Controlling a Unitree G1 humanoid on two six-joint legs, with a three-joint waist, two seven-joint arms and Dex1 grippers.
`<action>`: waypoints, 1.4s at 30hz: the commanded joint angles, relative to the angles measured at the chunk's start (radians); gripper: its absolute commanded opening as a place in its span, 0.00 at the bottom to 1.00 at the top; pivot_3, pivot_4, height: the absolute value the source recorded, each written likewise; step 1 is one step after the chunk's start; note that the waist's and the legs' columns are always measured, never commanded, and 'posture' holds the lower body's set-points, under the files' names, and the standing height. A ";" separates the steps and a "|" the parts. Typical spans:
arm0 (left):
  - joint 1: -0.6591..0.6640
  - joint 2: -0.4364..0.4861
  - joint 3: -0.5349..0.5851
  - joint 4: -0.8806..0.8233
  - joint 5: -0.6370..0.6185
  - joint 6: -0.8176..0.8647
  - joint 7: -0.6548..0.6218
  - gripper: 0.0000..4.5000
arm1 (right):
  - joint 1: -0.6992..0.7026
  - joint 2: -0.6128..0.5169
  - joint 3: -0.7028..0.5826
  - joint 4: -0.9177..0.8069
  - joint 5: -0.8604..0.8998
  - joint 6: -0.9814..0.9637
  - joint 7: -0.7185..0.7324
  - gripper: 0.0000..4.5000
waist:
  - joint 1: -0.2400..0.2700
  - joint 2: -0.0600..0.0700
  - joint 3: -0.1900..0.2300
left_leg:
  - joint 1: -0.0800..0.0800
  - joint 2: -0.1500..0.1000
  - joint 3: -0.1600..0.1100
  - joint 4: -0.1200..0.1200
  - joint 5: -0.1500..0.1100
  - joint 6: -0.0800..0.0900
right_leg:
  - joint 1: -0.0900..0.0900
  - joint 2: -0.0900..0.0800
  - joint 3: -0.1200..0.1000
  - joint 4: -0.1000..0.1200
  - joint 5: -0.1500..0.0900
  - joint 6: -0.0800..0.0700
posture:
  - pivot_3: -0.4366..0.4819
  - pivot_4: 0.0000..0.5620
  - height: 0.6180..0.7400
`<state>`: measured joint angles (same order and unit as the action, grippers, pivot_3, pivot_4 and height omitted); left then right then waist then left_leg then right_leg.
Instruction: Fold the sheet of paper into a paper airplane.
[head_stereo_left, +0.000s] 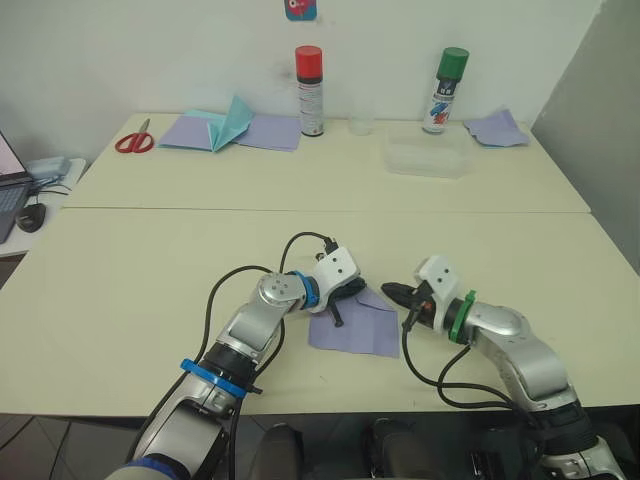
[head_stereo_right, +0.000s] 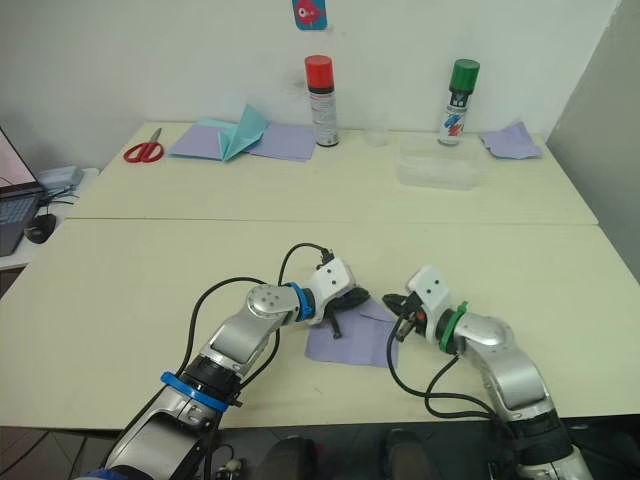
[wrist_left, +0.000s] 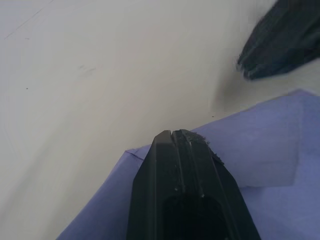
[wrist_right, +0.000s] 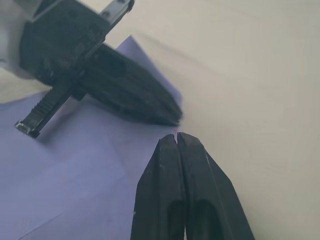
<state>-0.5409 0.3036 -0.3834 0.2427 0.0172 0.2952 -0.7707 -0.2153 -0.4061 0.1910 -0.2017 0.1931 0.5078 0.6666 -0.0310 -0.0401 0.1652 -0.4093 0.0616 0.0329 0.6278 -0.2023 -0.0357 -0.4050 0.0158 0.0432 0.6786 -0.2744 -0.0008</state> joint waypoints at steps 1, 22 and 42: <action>0.022 -0.002 -0.030 0.053 0.037 0.022 -0.004 0.00 | -0.030 0.024 0.049 0.020 -0.028 0.027 -0.018 0.01 | 0.000 0.000 0.000 | 0.000 0.000 0.000 0.000 0.000 0.000 | 0.000 0.000 0.000 0.000 0.000 0.000 | 0.48 0.27 1.00; 0.021 -0.055 -0.023 -0.017 -0.007 0.016 -0.055 0.00 | -0.026 -0.005 0.099 0.059 -0.090 0.052 -0.028 0.01 | 0.000 0.000 0.000 | 0.000 0.000 0.000 0.000 0.000 0.000 | 0.000 0.000 0.000 0.000 0.000 0.000 | 0.48 0.27 1.00; -0.030 -0.022 0.031 0.162 0.089 0.010 0.119 0.00 | -0.011 -0.012 0.104 0.042 -0.104 0.060 -0.034 0.01 | -0.001 0.000 0.000 | 0.001 0.000 0.001 0.001 0.000 0.000 | 0.000 0.000 -0.001 0.000 0.001 0.002 | 0.48 0.27 1.00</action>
<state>-0.6074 0.2326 -0.3799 0.3646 0.0606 0.2626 -0.6832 -0.2467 -0.4006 0.2950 -0.1832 0.1085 0.5365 0.6391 -0.0322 -0.0403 0.1648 -0.4078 0.0620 0.0334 0.6286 -0.2023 -0.0358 -0.4048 0.0158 0.0428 0.6786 -0.2732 0.0014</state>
